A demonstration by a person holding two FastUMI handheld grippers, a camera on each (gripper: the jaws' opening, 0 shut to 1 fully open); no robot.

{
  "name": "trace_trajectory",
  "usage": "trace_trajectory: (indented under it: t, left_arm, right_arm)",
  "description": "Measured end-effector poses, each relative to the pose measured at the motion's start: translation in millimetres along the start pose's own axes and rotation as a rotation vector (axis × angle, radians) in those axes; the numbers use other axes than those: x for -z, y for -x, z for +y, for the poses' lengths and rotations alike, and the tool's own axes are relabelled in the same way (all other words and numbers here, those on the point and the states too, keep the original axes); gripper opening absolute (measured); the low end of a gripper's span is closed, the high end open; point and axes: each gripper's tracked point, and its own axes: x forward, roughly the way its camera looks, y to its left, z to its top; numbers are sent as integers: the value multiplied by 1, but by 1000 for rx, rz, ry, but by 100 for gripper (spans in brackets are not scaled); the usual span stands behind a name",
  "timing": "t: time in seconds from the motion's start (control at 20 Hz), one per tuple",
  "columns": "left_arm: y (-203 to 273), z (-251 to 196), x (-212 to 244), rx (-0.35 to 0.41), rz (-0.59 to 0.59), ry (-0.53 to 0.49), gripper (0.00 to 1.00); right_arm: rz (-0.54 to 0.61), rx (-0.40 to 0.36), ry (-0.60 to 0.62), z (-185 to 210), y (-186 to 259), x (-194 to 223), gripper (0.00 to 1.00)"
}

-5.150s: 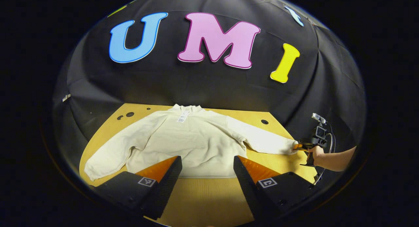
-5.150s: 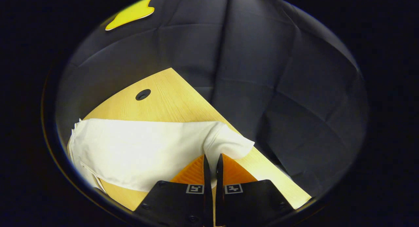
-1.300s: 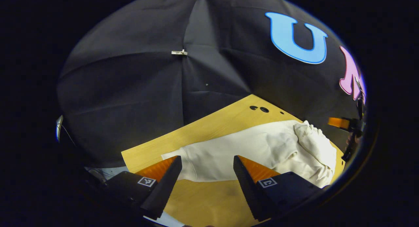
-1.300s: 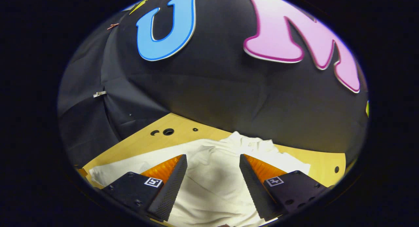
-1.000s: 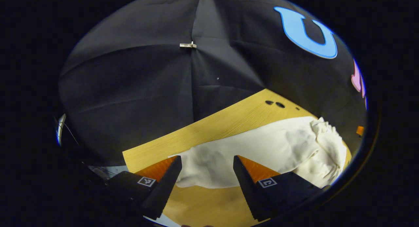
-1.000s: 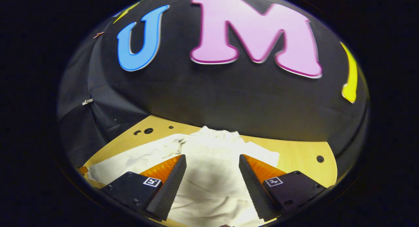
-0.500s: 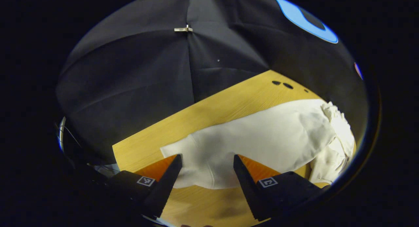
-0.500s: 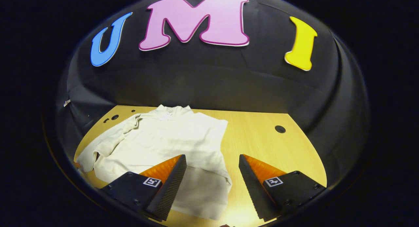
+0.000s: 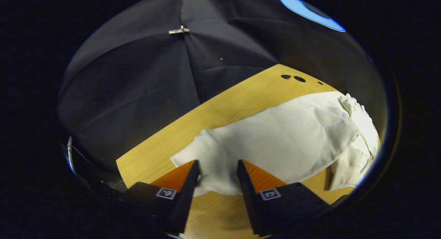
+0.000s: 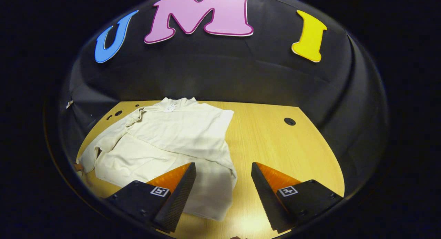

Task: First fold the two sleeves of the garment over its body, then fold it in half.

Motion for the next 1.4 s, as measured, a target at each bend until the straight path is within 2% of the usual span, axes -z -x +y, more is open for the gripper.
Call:
trace_trajectory:
  t: [0.05, 0.1, 0.15, 0.35, 0.45, 0.55, 0.75, 0.9, 1.1, 1.4]
  left_arm:
    - [0, -5, -1, 5, 1, -14, 59]
    - [0, -7, -2, 3, 4, -26, 43]
    - [0, -9, -2, 5, 6, -25, 35]
    - [0, -10, -6, 46, 32, 70, 13]
    - [0, -9, -6, 62, 48, 75, 7]
    - [1, -11, -8, 77, 49, 61, 6]
    - [9, -21, -21, 119, 27, 159, 6]
    - [22, -31, -45, 147, -22, 162, 6]
    - [40, -68, -90, 215, -78, 163, 6]
    - [72, -145, -161, 329, -191, 81, 6]
  right_arm:
    - [-4, -9, -5, 4, 1, 0, 98]
    - [-2, -18, -5, 8, 3, 3, 98]
    - [6, -29, -1, 12, 4, 6, 98]
    - [17, -63, 40, 19, 10, 14, 98]
    - [23, -66, 57, 17, 12, 18, 98]
    - [33, -64, 59, 14, 12, 20, 98]
    - [22, -41, 26, -2, 10, 13, 98]
    - [40, -33, 9, -11, 13, 20, 98]
    - [31, -27, -6, -22, 23, 26, 98]
    - [0, -5, -33, -46, 30, 24, 98]
